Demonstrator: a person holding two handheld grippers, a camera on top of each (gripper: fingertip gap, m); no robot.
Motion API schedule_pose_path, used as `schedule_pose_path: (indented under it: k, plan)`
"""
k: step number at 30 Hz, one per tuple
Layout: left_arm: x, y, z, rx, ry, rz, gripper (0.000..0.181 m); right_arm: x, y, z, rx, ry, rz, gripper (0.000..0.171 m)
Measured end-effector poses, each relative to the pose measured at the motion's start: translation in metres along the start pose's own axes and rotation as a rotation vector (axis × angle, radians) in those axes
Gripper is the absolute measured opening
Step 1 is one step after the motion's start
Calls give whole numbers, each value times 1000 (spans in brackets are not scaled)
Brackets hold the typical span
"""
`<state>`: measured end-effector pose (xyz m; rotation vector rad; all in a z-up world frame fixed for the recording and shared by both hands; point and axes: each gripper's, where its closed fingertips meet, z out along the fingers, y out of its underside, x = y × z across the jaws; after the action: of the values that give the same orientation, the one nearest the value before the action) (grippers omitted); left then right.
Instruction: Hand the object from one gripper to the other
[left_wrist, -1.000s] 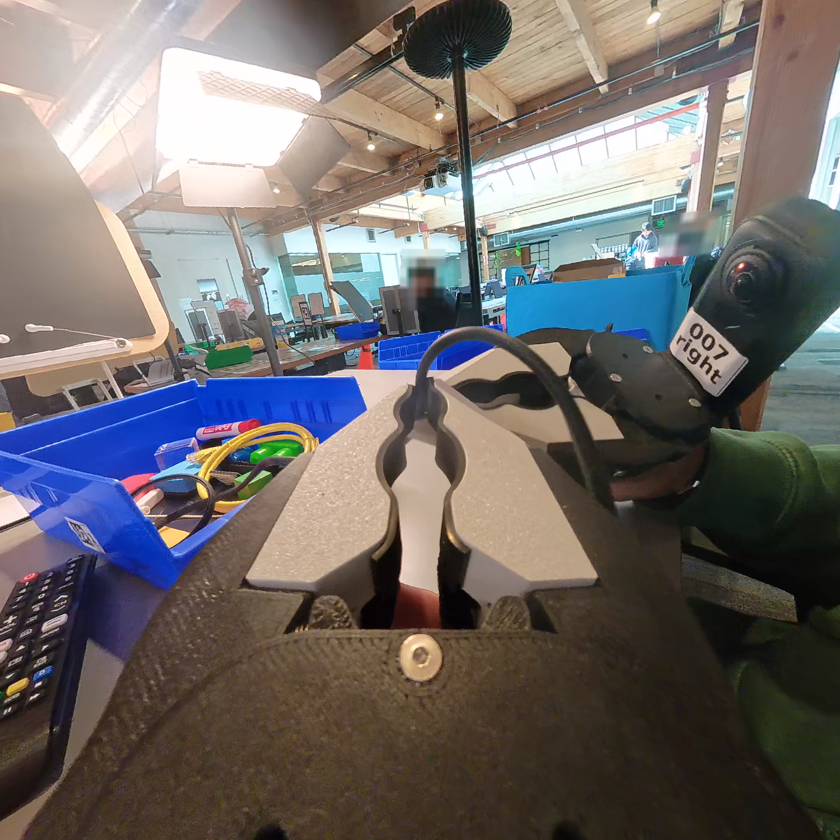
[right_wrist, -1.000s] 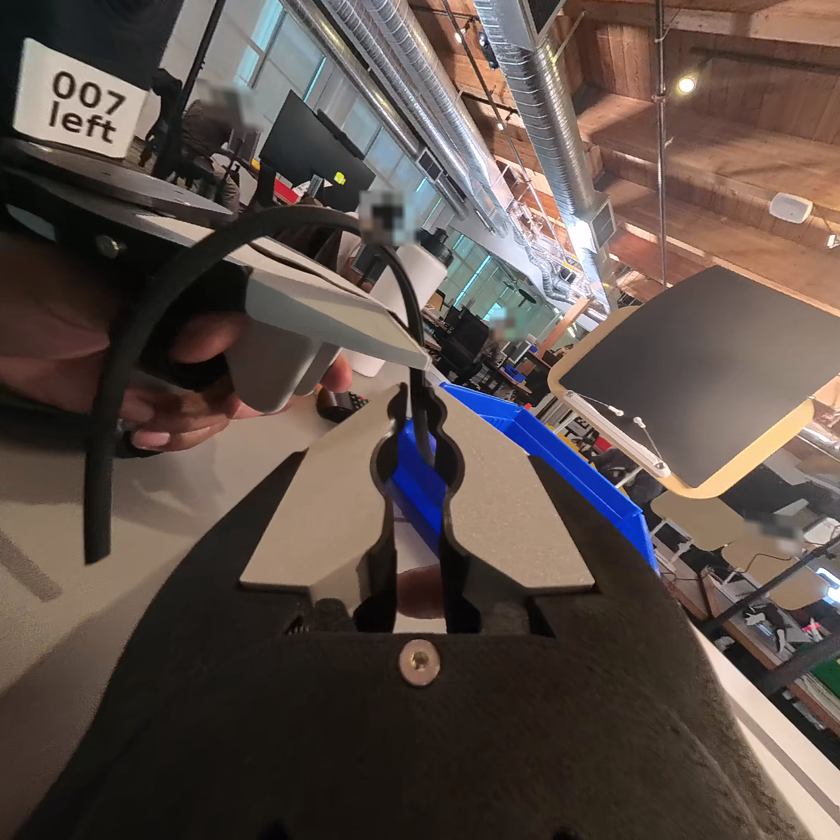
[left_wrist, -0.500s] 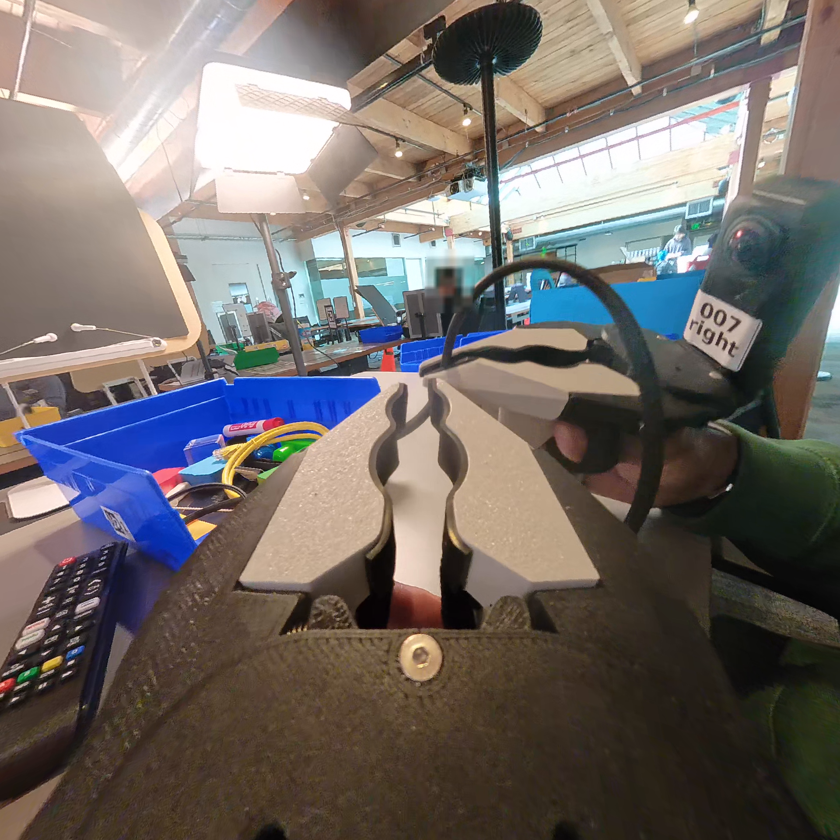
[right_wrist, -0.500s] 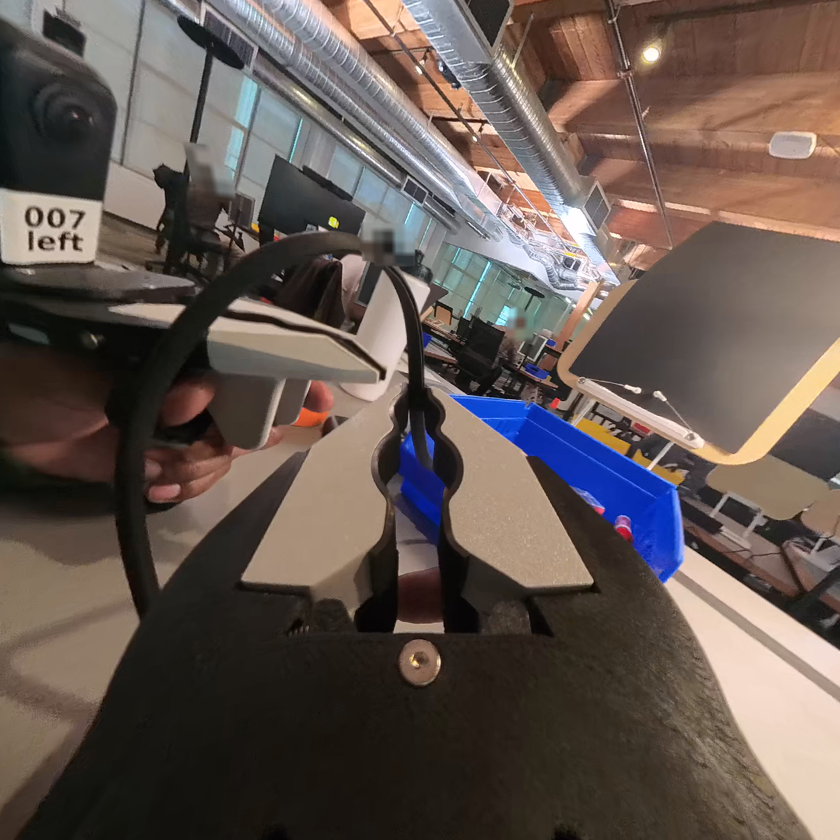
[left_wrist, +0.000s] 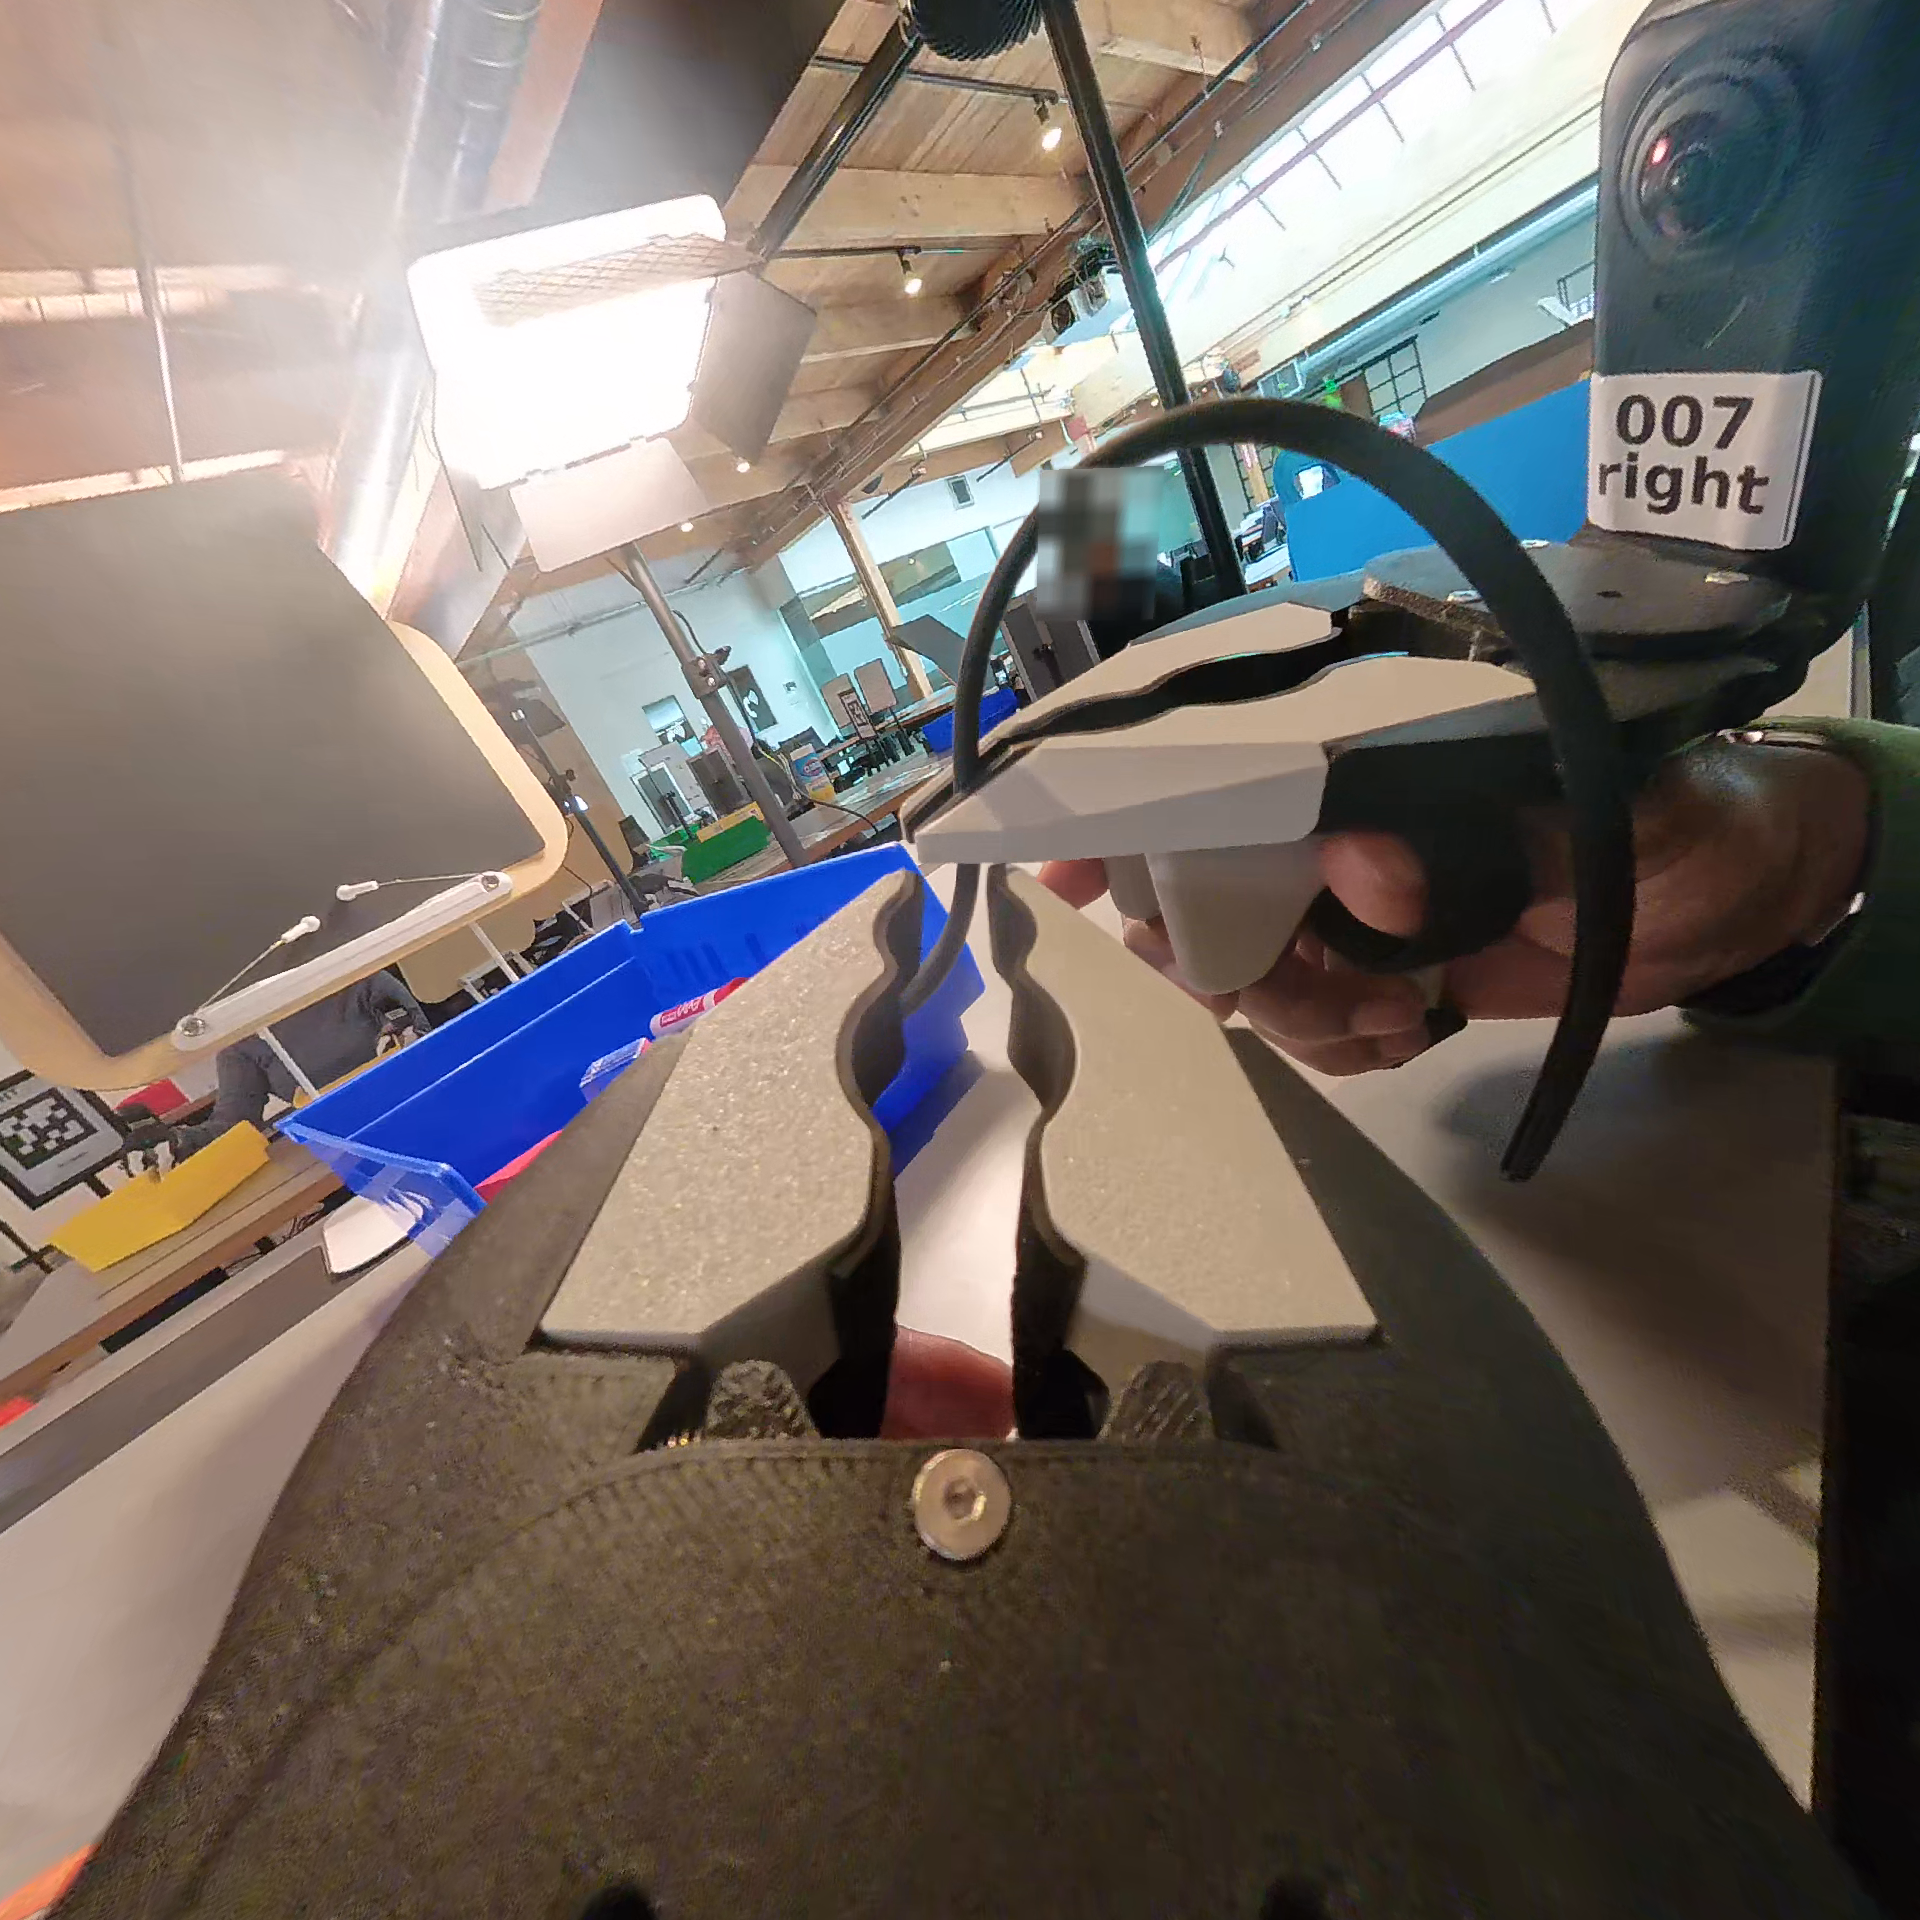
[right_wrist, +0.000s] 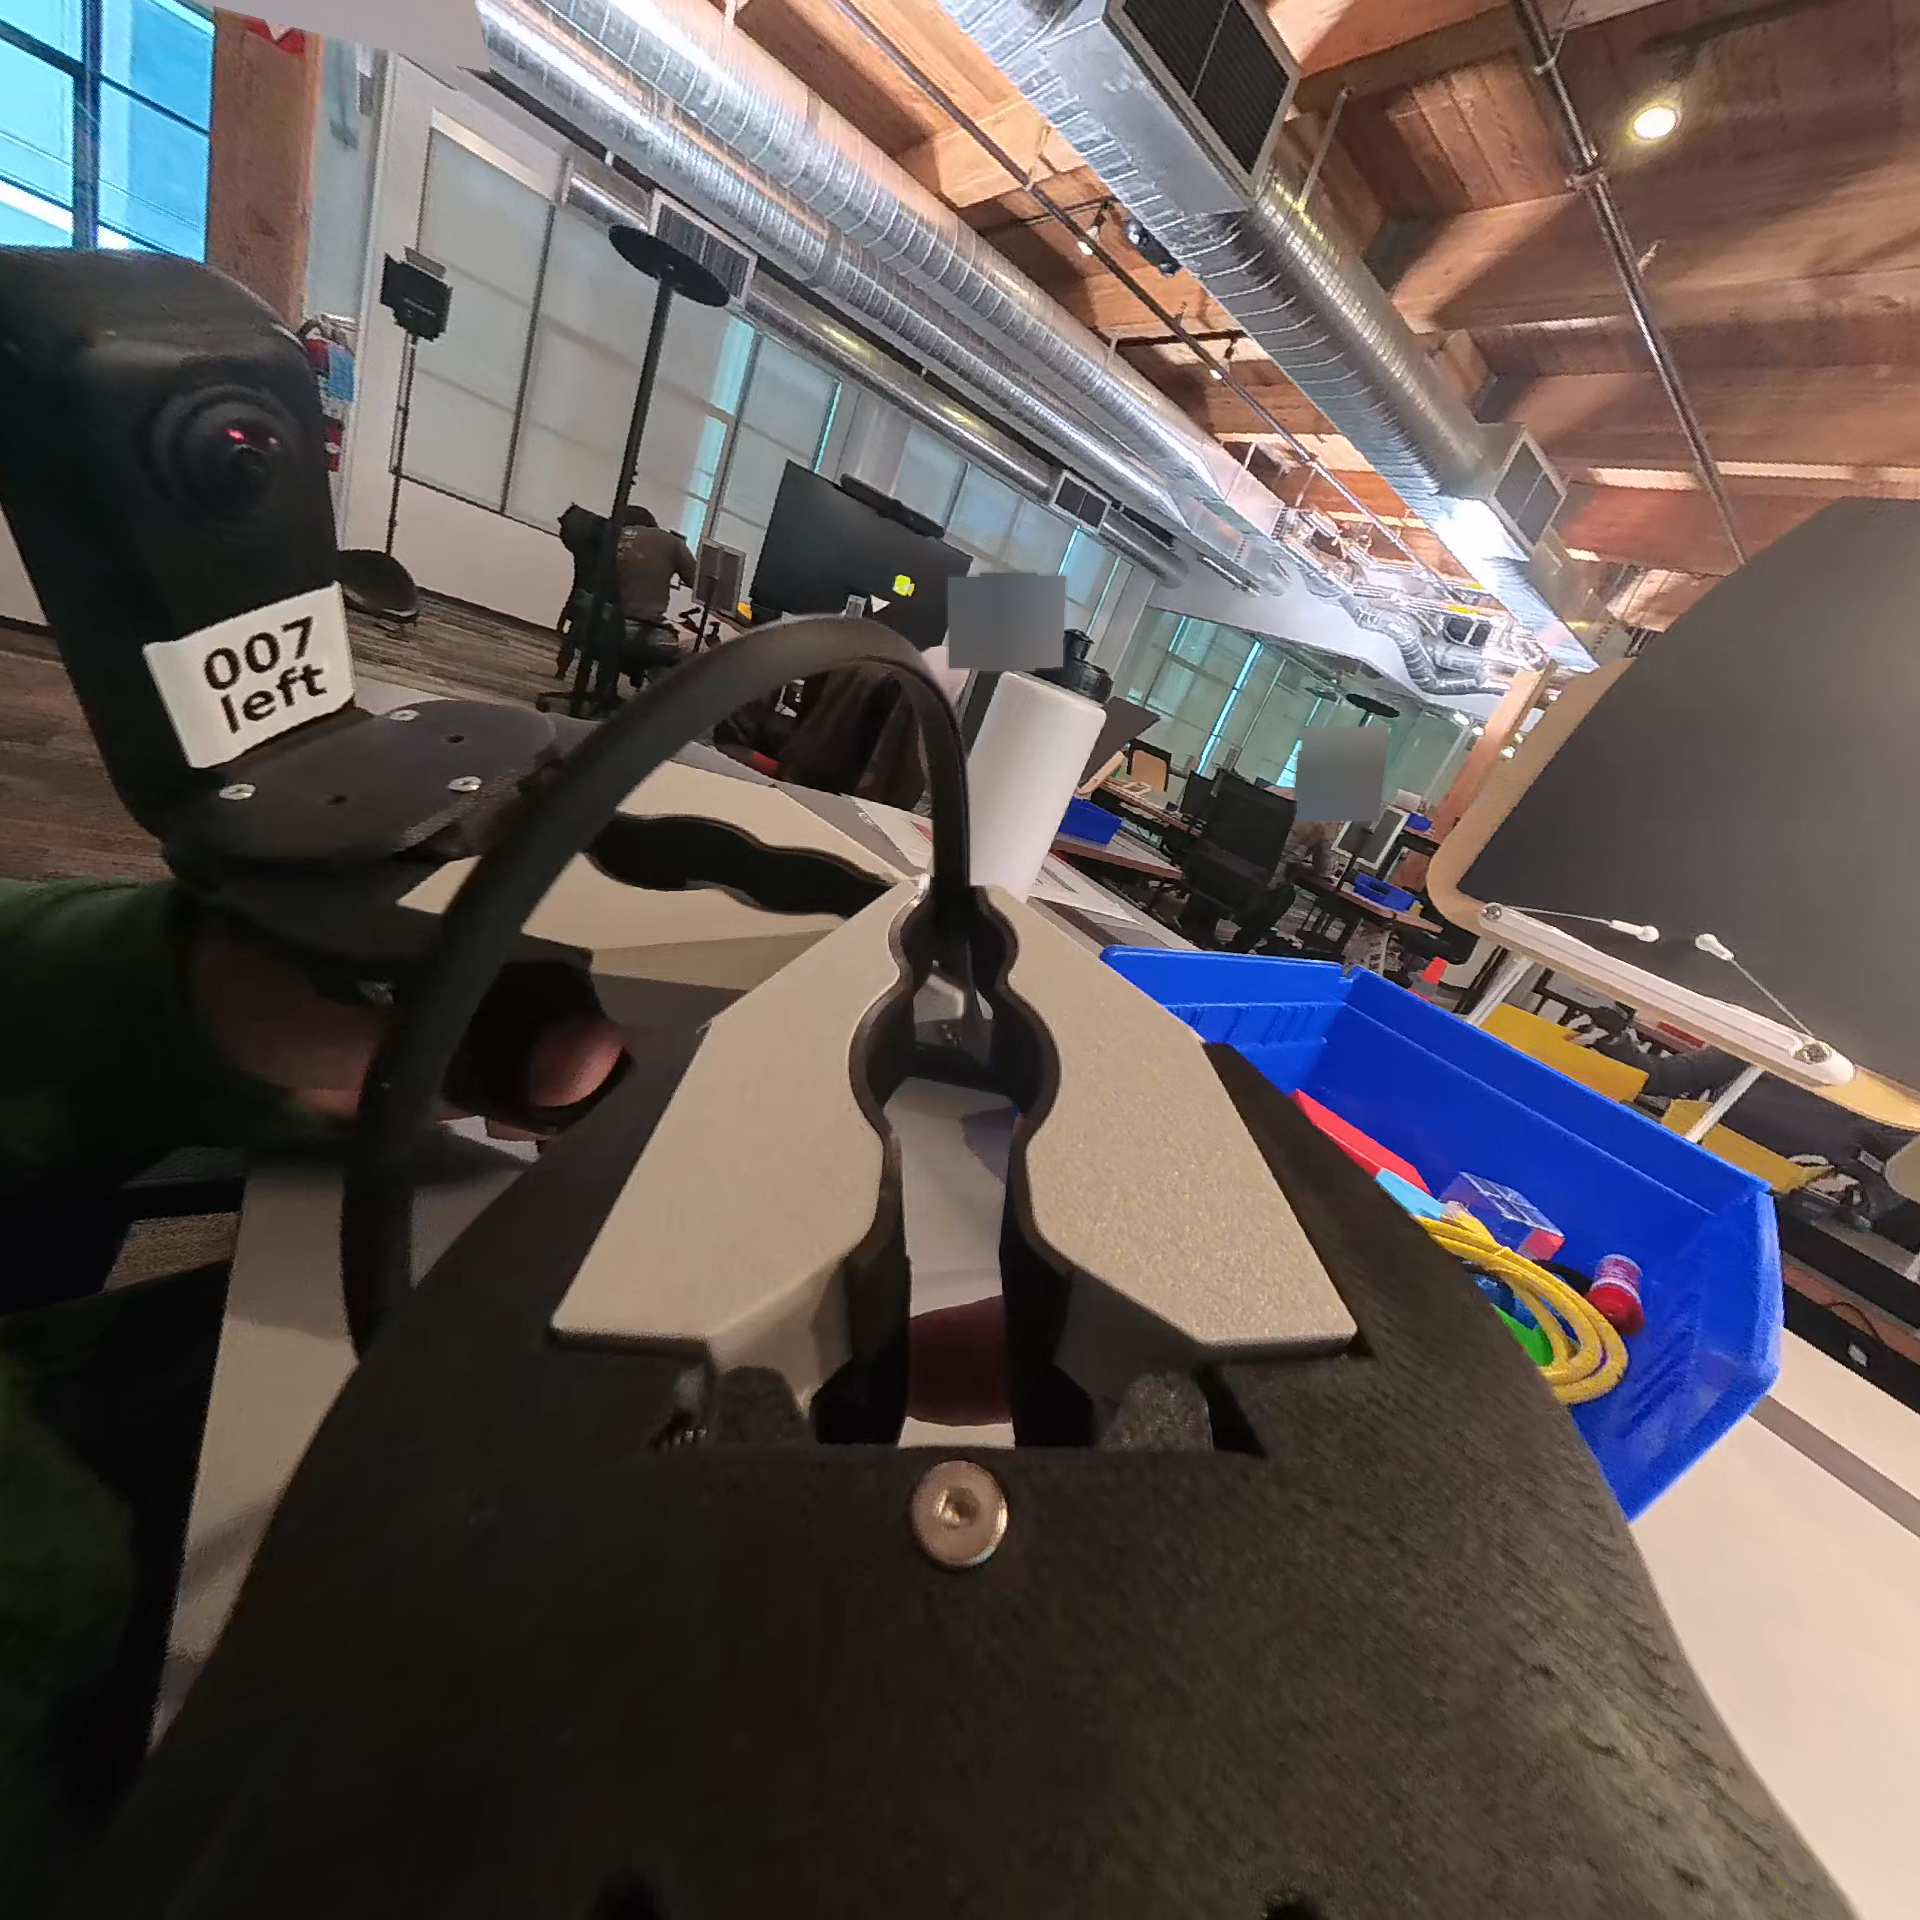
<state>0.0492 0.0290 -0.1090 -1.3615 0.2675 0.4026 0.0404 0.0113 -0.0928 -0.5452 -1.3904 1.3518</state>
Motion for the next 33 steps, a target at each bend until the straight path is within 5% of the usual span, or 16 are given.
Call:
schedule_pose_path:
  k: [12,24,33]
  plan:
    - [-18,0,-4,10,-20,-170,4,6,1,0,-8,52,-47,18]
    - [-18,-11,-8,91,93,-420,4,0,21,8,-123,84,-265,17]
    - [-10,-9,-6,75,131,-425,4,3,19,7,-116,115,-298,9]
